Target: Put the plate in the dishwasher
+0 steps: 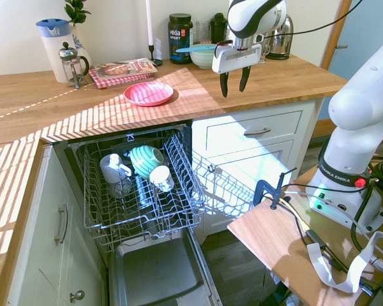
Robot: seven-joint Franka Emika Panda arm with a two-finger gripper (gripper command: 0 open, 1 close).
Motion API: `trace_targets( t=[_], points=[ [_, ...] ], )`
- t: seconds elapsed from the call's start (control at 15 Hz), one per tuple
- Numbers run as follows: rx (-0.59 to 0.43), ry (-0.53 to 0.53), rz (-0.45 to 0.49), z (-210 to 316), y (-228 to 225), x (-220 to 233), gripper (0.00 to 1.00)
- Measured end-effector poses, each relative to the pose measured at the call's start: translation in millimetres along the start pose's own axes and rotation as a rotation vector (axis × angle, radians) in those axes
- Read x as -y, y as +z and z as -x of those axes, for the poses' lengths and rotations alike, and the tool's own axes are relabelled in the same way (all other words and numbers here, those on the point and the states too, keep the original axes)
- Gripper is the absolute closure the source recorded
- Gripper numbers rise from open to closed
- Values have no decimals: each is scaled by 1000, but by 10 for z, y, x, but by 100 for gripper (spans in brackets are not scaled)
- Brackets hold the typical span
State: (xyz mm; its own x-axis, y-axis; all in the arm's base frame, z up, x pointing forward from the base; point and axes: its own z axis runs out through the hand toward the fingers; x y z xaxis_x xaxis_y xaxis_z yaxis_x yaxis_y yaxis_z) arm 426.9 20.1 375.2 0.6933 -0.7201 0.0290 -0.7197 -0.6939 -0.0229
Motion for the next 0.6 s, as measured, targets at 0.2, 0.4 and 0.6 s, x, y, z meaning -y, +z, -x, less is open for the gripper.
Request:
trace_targets(
  t=[0.2,0.4,0.6],
  points=[
    [-4,15,-37,-35,-76,40,0],
    [-32,19,-161,-202,-383,241,0],
    [-13,4,-304,-515,-464,593,0]
  ],
)
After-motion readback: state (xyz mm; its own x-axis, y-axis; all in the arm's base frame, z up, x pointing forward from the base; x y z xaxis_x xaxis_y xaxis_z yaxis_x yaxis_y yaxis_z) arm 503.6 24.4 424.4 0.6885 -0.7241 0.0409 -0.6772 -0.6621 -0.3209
